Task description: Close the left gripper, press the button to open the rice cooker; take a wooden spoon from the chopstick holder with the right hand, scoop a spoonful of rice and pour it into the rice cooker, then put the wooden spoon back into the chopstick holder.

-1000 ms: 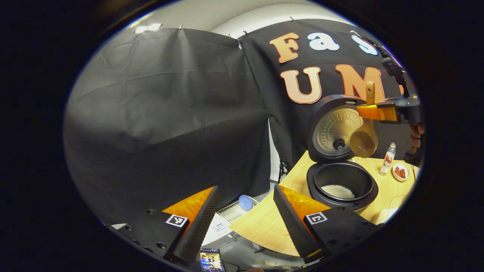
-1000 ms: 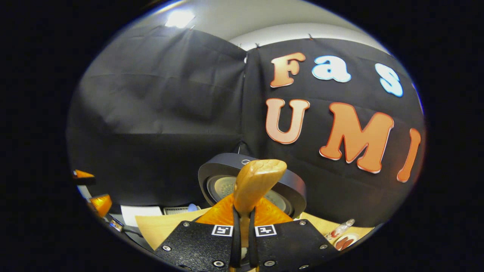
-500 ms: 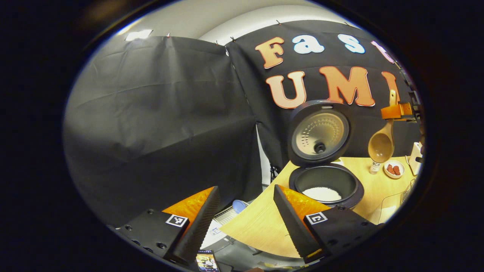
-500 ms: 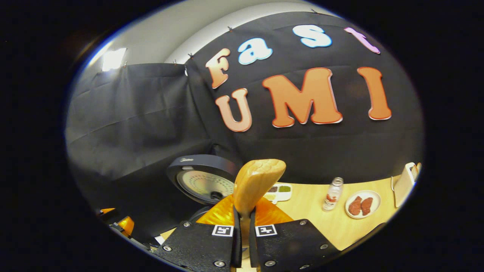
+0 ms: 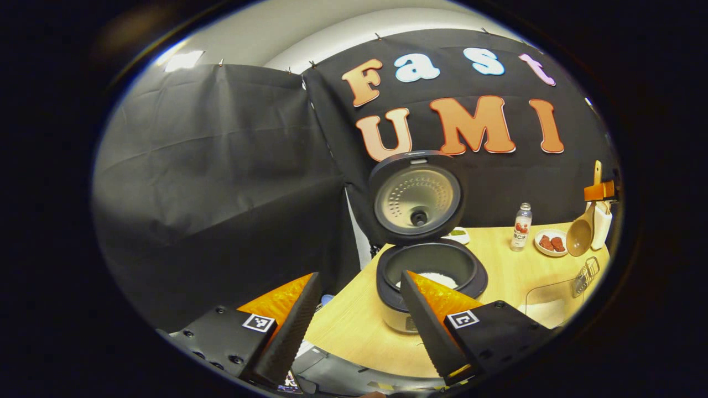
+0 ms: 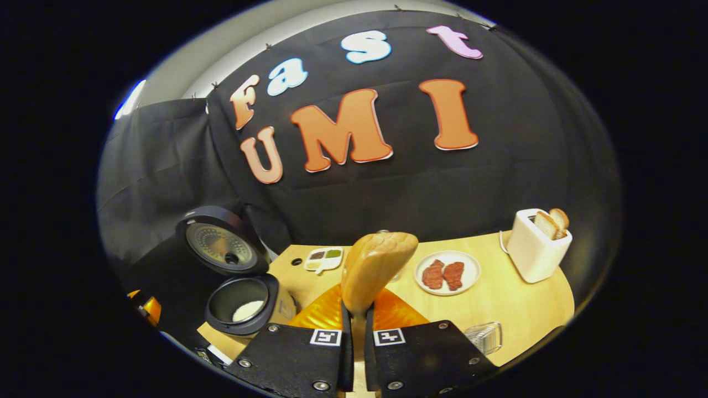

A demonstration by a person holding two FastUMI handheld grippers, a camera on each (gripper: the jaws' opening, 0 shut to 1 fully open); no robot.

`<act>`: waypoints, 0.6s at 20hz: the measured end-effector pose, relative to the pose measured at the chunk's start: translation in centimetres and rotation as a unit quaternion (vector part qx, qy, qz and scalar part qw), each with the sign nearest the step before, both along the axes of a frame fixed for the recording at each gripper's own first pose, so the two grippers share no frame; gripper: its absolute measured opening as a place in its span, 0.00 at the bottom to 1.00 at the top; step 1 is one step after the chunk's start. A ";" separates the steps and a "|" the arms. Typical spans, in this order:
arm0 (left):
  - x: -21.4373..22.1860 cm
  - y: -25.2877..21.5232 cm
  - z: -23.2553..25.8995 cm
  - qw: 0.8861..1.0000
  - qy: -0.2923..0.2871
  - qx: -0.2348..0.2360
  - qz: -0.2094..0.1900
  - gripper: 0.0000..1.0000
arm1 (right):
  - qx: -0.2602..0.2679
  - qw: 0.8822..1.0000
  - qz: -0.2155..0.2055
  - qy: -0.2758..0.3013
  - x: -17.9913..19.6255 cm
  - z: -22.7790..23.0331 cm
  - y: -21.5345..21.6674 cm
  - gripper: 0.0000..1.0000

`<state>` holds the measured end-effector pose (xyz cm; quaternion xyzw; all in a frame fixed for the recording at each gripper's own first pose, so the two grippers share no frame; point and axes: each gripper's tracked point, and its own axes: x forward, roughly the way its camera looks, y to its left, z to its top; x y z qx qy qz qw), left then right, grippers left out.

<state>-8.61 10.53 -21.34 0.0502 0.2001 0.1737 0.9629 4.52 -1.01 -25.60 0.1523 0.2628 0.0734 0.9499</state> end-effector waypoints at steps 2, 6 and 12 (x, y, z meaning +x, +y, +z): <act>-0.1 -1.7 0.2 1.000 0.002 -0.012 -0.011 0.97 | -0.004 1.000 -0.021 0.010 -0.8 -1.2 -2.8 0.07; -0.1 -4.6 0.9 1.000 0.002 -0.012 -0.024 0.97 | -0.014 0.998 -0.056 0.032 -2.3 -3.8 -7.7 0.07; -0.6 -8.5 1.2 0.999 0.010 -0.013 -0.036 0.97 | -0.019 0.994 -0.090 0.055 -3.5 -7.4 -12.4 0.07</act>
